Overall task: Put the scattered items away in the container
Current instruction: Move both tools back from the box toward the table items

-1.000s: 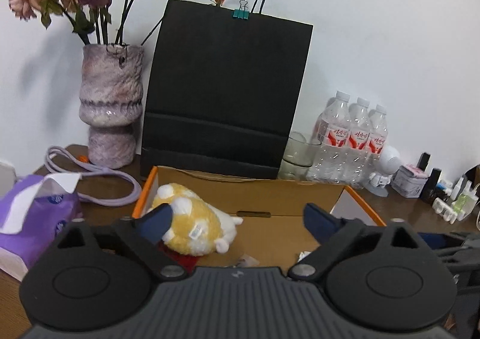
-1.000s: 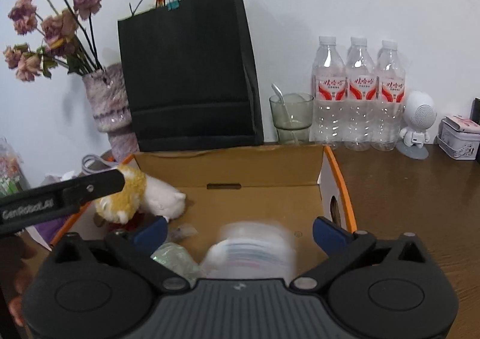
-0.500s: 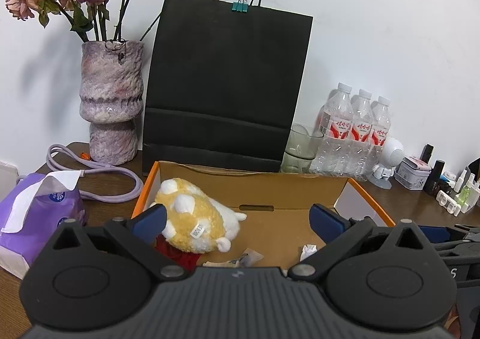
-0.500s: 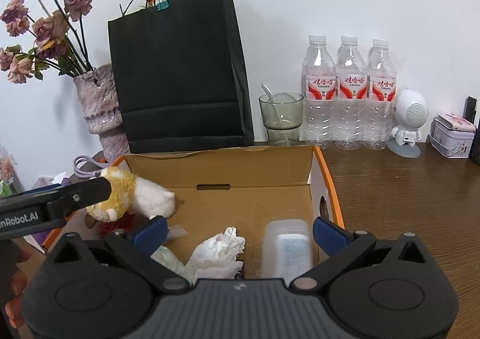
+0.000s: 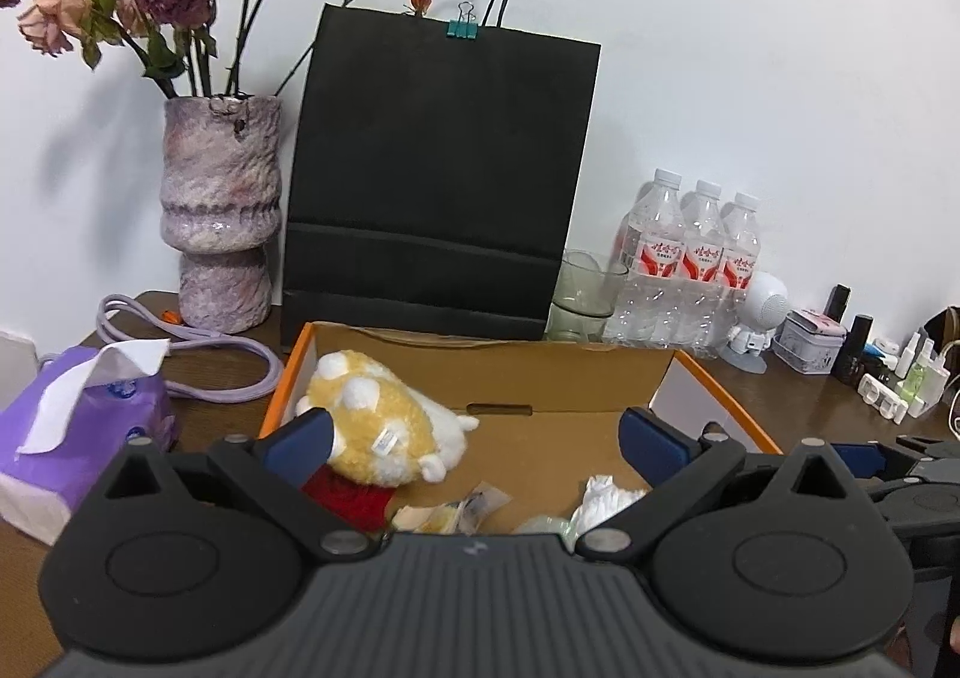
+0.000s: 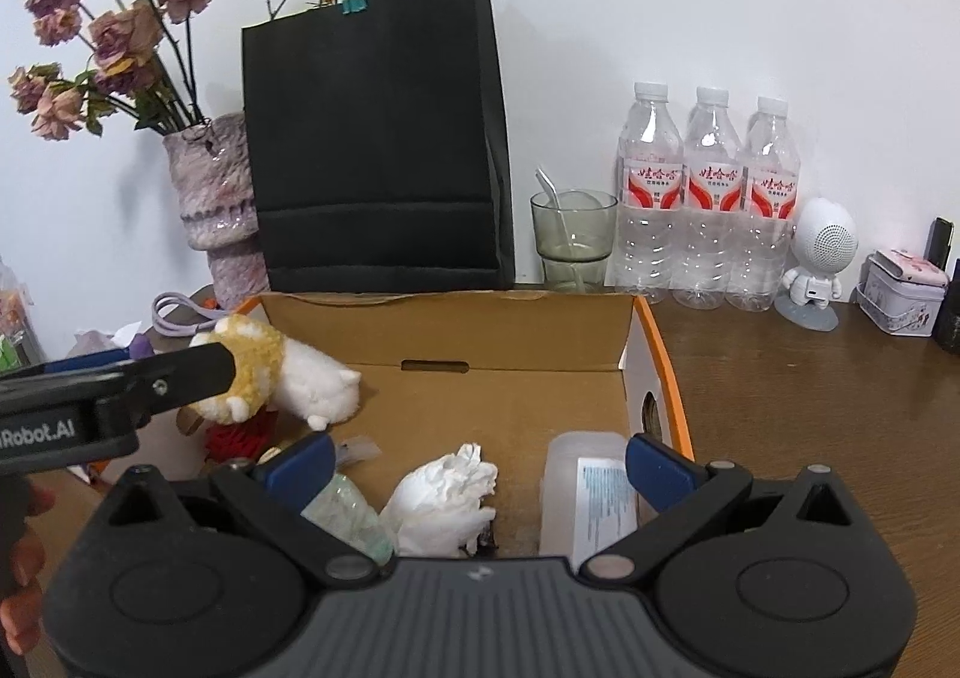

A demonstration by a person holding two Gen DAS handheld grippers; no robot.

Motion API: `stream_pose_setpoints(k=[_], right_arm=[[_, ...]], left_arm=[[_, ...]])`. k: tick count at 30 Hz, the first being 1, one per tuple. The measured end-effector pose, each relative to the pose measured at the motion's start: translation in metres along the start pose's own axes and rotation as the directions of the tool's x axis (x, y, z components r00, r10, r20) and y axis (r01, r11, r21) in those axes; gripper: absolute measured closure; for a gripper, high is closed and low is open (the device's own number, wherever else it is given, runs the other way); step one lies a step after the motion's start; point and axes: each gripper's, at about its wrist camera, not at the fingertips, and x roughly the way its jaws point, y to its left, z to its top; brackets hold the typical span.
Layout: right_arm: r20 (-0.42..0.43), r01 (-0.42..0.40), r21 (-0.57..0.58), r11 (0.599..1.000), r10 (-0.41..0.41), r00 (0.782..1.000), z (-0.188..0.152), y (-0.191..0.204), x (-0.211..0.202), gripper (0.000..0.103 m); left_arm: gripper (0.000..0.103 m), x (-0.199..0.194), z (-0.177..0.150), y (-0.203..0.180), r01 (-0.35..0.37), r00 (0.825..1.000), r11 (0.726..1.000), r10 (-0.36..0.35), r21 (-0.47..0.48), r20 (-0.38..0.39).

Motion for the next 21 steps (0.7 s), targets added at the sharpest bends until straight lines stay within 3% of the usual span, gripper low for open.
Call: stream_pose_setpoints(k=[12, 21], right_arm=[[-0.009, 0.028, -0.014, 1.000, -0.028, 1.000, -0.038, 0.000, -0.044, 0.000], [-0.032, 0.032, 0.017, 0.999, -0.031, 0.999, -0.084, -0.010, -0.081, 0.000]], left_arm=[[0.000, -0.052, -0.026, 0.003, 0.031, 0.999, 0.999, -0.030, 0.041, -0.012], [0.000, -0.085, -0.059, 0.008, 0.061, 0.996, 0.994, -0.054, 0.094, -0.078]])
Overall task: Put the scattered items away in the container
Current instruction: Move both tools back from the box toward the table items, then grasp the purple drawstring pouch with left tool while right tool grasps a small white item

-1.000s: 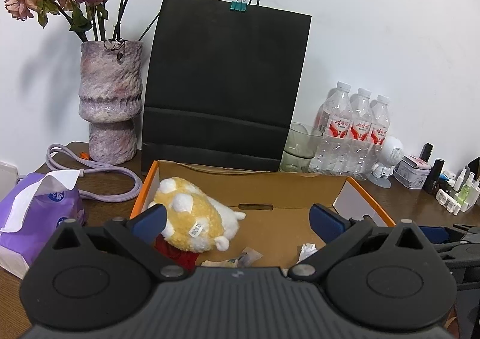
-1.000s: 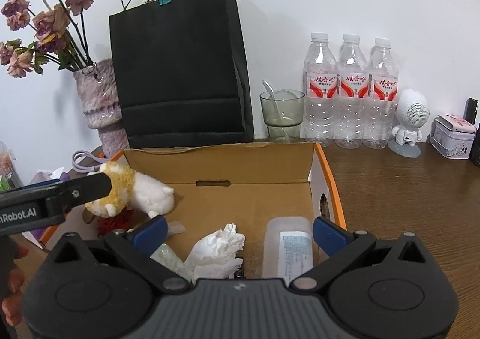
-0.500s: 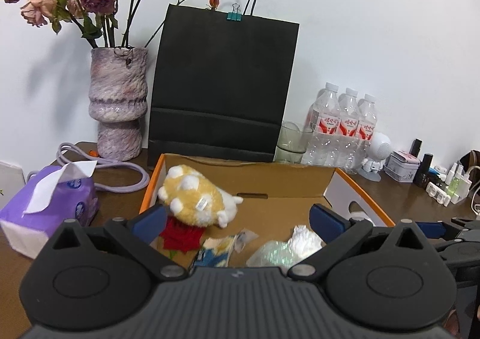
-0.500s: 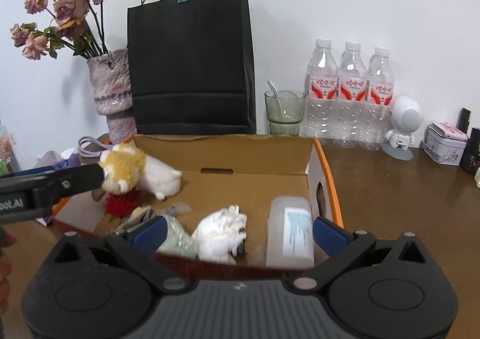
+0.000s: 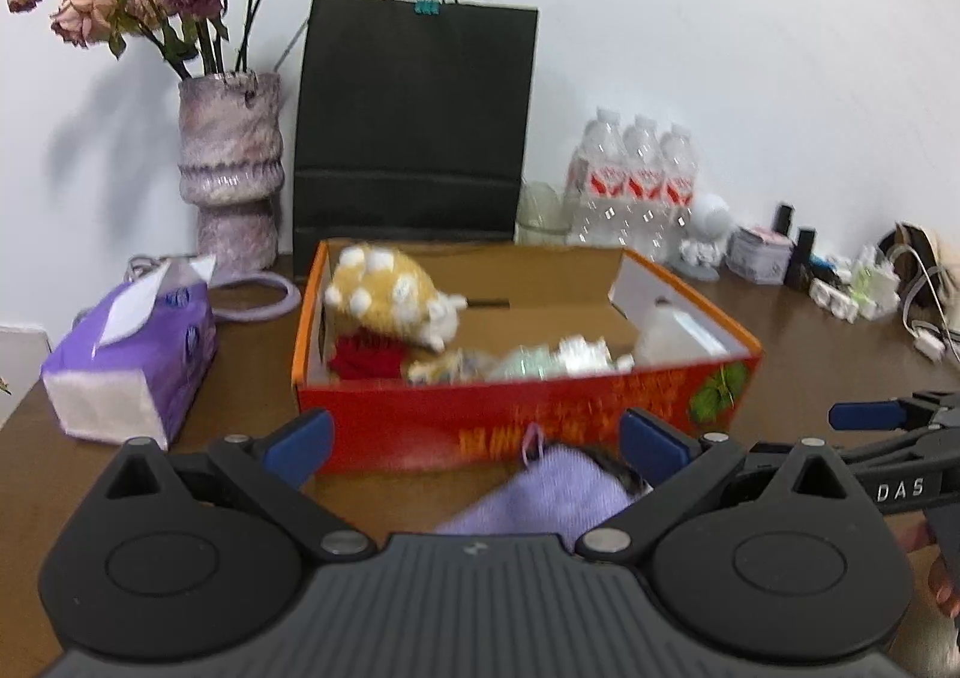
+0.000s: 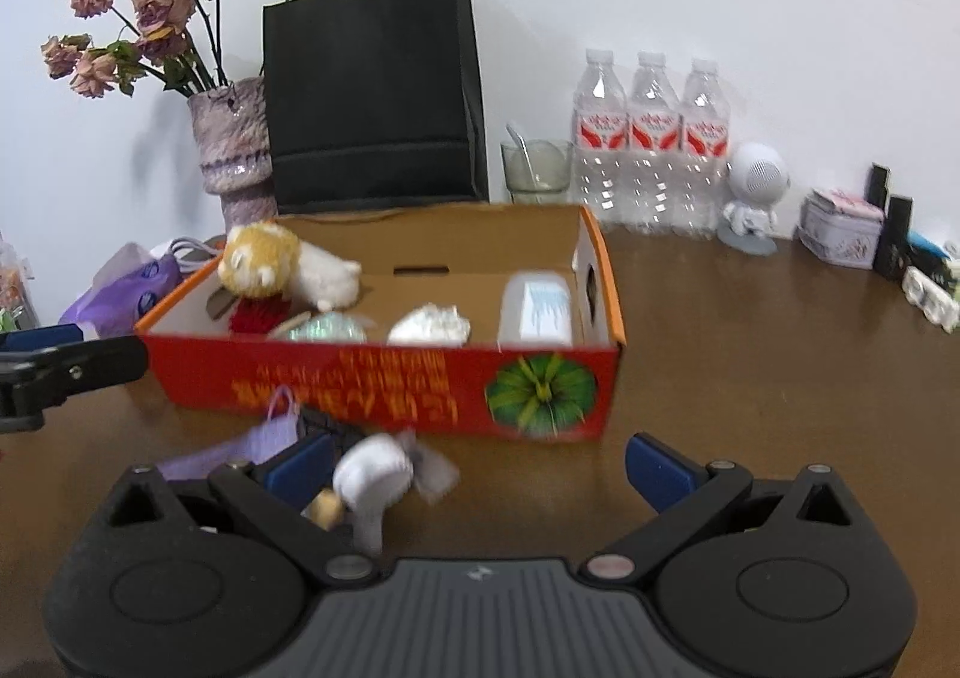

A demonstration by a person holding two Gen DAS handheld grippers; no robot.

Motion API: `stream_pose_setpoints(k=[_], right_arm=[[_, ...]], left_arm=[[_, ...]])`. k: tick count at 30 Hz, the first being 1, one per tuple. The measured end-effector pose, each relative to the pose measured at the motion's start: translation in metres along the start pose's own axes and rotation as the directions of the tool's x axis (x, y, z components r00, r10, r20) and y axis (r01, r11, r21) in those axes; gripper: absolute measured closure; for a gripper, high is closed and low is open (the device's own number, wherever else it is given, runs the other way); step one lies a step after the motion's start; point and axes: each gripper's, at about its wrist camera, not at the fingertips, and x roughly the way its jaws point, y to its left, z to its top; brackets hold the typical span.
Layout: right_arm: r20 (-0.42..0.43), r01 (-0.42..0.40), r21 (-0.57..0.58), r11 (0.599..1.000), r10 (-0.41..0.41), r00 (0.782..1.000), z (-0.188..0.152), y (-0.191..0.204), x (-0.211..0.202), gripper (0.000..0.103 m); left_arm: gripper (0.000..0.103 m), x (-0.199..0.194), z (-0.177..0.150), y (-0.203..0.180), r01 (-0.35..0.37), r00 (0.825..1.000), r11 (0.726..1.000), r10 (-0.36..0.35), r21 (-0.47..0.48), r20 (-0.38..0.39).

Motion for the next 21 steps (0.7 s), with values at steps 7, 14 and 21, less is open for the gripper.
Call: stream_pose_setpoints(k=[7, 14, 21], right_arm=[[-0.053, 0.008, -0.012, 1.000, -0.009, 0.999, -0.033, 0.001, -0.006, 0.000], [-0.068, 0.023, -0.031, 0.999, -0.025, 0.997, -0.044, 0.008, 0.000, 0.000], [-0.079, 0.001, -0.006, 1.000, -0.001, 0.997, -0.044, 0.004, 0.010, 0.000]], left_arm=[[0.000, 0.003, -0.032, -0.010, 0.031, 0.996, 0.998, -0.027, 0.052, -0.084], [0.000, 0.029, -0.039, -0.023, 0.066, 0.987, 0.993, -0.051, 0.095, -0.153], [0.008, 0.054, -0.043, -0.018, 0.105, 0.973, 0.993, -0.092, 0.048, -0.212]])
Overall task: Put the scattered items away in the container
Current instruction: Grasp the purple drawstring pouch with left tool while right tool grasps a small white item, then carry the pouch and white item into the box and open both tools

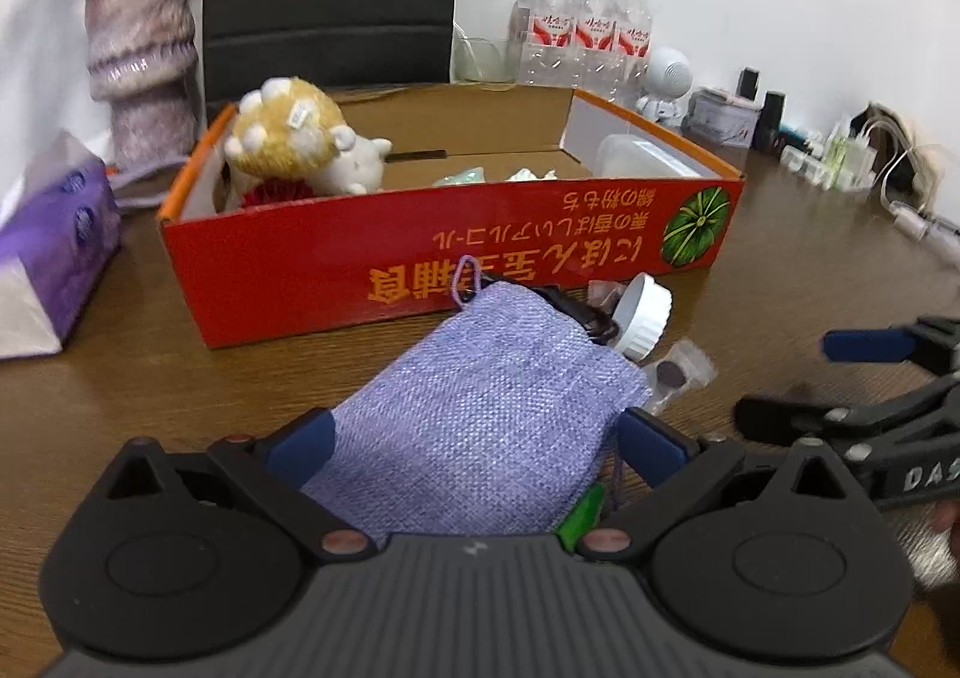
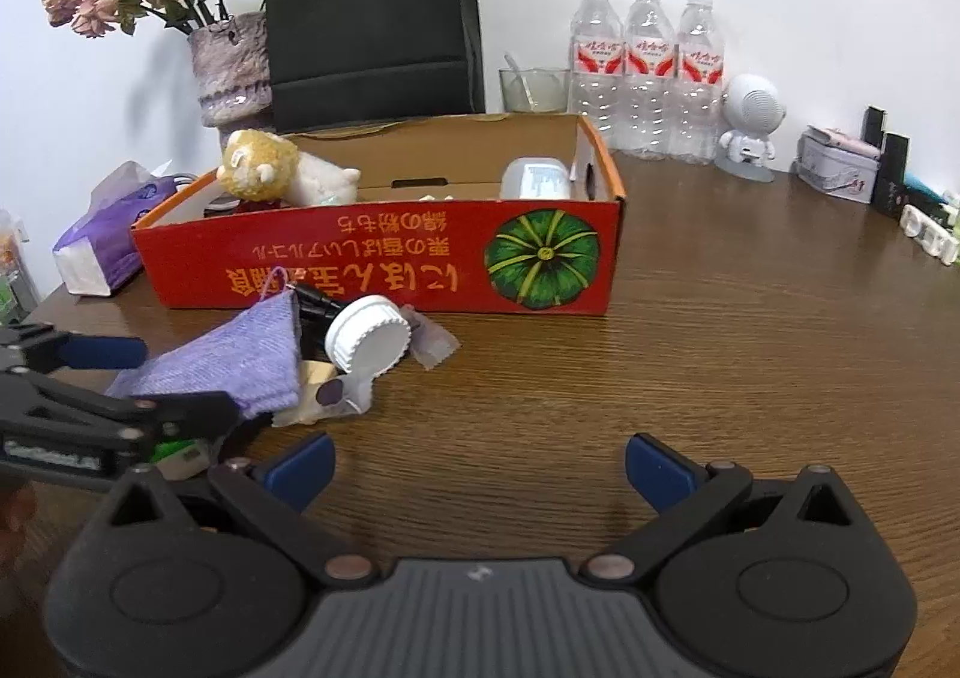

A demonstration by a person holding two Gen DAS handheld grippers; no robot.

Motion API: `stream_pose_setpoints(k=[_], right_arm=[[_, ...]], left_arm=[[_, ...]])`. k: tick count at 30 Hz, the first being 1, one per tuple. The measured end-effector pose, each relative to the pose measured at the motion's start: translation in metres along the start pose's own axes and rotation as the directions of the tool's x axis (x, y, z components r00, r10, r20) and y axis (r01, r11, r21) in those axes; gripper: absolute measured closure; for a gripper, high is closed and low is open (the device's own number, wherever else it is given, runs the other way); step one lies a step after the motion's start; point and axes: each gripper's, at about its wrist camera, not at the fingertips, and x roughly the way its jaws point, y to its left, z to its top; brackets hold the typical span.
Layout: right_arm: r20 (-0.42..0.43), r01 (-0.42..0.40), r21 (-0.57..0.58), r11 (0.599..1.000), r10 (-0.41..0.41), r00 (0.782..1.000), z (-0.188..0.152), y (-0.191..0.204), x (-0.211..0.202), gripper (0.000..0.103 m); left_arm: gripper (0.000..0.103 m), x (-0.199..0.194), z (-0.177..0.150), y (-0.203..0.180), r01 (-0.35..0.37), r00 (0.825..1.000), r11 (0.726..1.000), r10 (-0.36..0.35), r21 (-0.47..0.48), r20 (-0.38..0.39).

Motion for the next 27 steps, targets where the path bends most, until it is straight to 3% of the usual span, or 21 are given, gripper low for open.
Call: stream_pose_setpoints(k=[2, 3, 4, 5, 8, 11, 13, 14, 17, 19, 21, 22, 27], right_arm=[[0.001, -0.012, -0.016, 1.000, 0.012, 1.000, 0.001, 0.005, 0.004, 0.000], [0.002, -0.017, -0.027, 0.999, 0.017, 1.000, 0.001, 0.008, 0.006, 0.000], [0.002, -0.022, -0.039, 0.999, 0.022, 1.000, 0.002, 0.012, 0.008, 0.000], [0.005, -0.025, -0.047, 0.999, 0.025, 1.000, 0.003, 0.016, 0.010, 0.000], [0.011, -0.043, -0.059, 0.997, 0.044, 0.999, 0.007, 0.027, 0.015, 0.000], [0.019, -0.063, -0.082, 0.995, 0.065, 0.998, 0.009, 0.038, 0.018, 0.008], [0.001, -0.075, -0.109, 0.991, 0.076, 0.997, 0.009, 0.047, 0.022, 0.022], [-0.011, -0.078, -0.123, 0.989, 0.077, 0.997, 0.008, 0.050, 0.024, 0.037], [-0.010, -0.084, -0.132, 0.988, 0.083, 0.996, 0.007, 0.054, 0.021, 0.067], [0.001, -0.098, -0.105, 0.990, 0.099, 0.995, 0.006, 0.049, 0.017, 0.071], [0.023, -0.100, -0.101, 0.990, 0.103, 0.994, 0.005, 0.048, 0.012, 0.092], [0.037, -0.096, -0.100, 0.990, 0.100, 0.994, 0.005, 0.048, 0.009, 0.097], [0.066, -0.100, -0.068, 0.993, 0.104, 0.992, 0.002, 0.040, 0.000, 0.097]], left_arm=[[0.040, 0.000, -0.001, 0.005, 0.034, 0.999, 0.999, -0.035, -0.031, -0.003], [0.048, -0.001, -0.001, 0.007, 0.023, 1.000, 0.999, -0.023, -0.031, 0.004], [0.063, -0.002, 0.000, 0.009, 0.016, 1.000, 0.999, -0.015, -0.033, 0.005], [0.074, -0.003, -0.001, 0.013, 0.021, 1.000, 0.999, -0.021, -0.045, 0.008], [0.092, -0.008, -0.002, 0.026, 0.051, 0.999, 0.993, -0.049, -0.104, 0.017], [0.093, -0.014, -0.001, 0.035, 0.062, 0.998, 0.988, -0.057, -0.144, 0.038], [0.093, -0.017, -0.001, 0.040, 0.067, 0.997, 0.984, -0.061, -0.162, 0.046], [0.093, -0.018, -0.002, 0.041, 0.068, 0.997, 0.983, -0.060, -0.169, 0.048], [0.093, -0.023, -0.003, 0.045, 0.068, 0.996, 0.980, -0.057, -0.185, 0.061], [0.093, -0.026, -0.003, 0.047, 0.067, 0.996, 0.978, -0.053, -0.196, 0.073], [0.093, -0.031, -0.004, 0.048, 0.060, 0.995, 0.977, -0.042, -0.203, 0.092], [0.093, -0.035, -0.004, 0.048, 0.056, 0.994, 0.977, -0.035, -0.204, 0.105], [0.093, -0.050, -0.008, 0.049, 0.036, 0.988, 0.977, -0.003, -0.212, 0.156]])
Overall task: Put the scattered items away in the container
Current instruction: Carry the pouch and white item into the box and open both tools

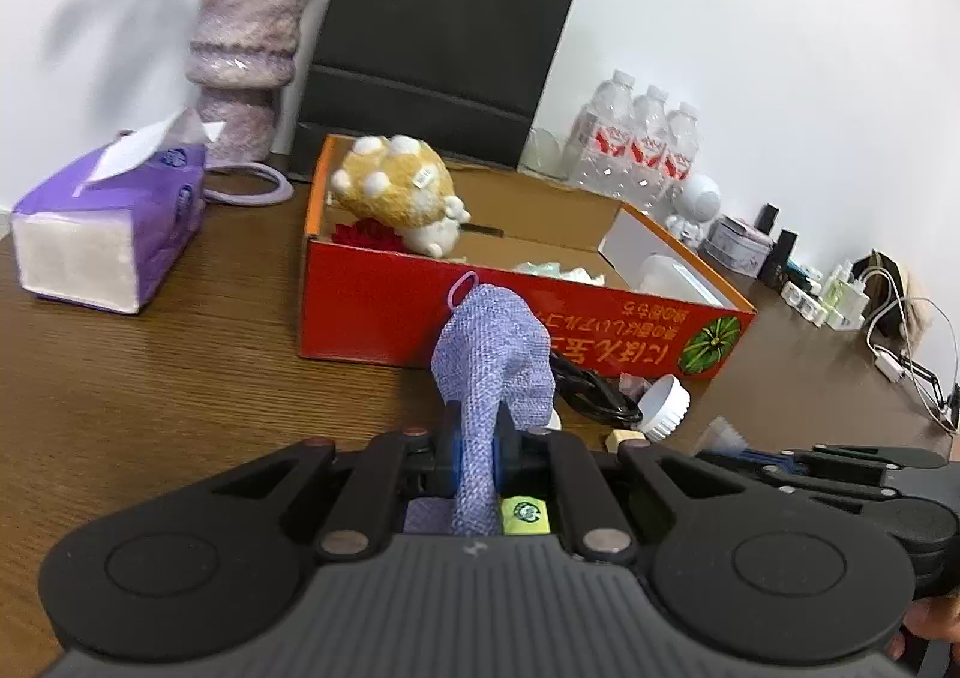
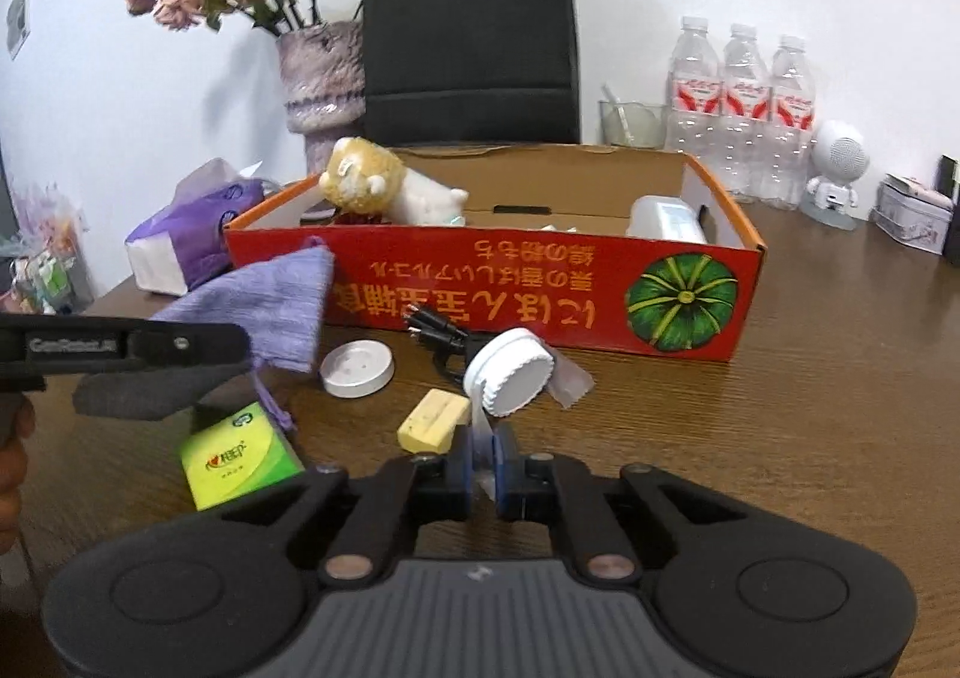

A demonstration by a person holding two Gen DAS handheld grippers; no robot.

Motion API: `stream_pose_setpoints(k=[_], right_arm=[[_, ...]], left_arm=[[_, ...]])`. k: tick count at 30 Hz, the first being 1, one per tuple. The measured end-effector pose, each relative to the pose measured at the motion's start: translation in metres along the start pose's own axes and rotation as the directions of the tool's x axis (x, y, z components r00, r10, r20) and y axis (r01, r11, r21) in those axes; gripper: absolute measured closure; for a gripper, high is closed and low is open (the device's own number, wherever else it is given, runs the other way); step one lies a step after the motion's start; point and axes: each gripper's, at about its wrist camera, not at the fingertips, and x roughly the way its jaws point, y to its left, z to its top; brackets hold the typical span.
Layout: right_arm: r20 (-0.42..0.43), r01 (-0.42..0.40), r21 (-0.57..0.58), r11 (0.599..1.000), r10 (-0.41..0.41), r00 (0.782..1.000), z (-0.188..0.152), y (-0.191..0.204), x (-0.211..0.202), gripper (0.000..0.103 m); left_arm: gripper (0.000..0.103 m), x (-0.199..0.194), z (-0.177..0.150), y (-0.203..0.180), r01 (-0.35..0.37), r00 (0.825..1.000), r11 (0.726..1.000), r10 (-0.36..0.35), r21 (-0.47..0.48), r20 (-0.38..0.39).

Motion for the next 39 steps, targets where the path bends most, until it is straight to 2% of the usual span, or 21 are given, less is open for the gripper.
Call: stream_pose_setpoints(k=[5, 11, 18, 23, 29, 33, 39], right_arm=[[0.040, 0.004, 0.018, 1.000, -0.005, 0.999, 0.003, -0.002, -0.010, 0.097], [0.078, 0.000, 0.026, 1.000, -0.002, 0.997, 0.011, -0.006, -0.021, 0.097], [0.153, 0.005, 0.003, 1.000, -0.006, 0.988, 0.048, -0.006, -0.027, 0.097], [0.210, 0.017, 0.023, 1.000, -0.021, 0.977, 0.089, -0.010, -0.016, 0.097], [0.235, -0.033, 0.070, 0.997, 0.015, 0.972, 0.121, -0.021, 0.017, 0.097], [0.195, -0.038, 0.071, 0.997, 0.024, 0.980, 0.130, -0.028, 0.046, 0.097], [0.137, -0.004, 0.089, 0.996, -0.008, 0.991, 0.127, -0.038, 0.071, 0.097]], left_arm=[[0.093, -0.011, -0.001, -0.004, -0.014, 0.999, 1.000, 0.013, 0.007, 0.029], [0.093, -0.021, 0.003, -0.016, 0.002, 0.997, 0.999, -0.005, 0.033, 0.073], [0.093, -0.018, 0.041, -0.037, 0.040, 0.990, 0.997, -0.049, 0.066, 0.133], [0.093, 0.005, 0.075, -0.046, 0.025, 0.984, 0.998, -0.034, 0.054, 0.174], [0.093, 0.042, 0.100, -0.043, 0.011, 0.979, 1.000, -0.011, 0.003, 0.202], [0.093, 0.072, 0.112, -0.038, -0.022, 0.981, 1.000, 0.020, 0.006, 0.193], [0.093, 0.103, 0.107, -0.031, -0.062, 0.991, 0.998, 0.059, 0.019, 0.121]])
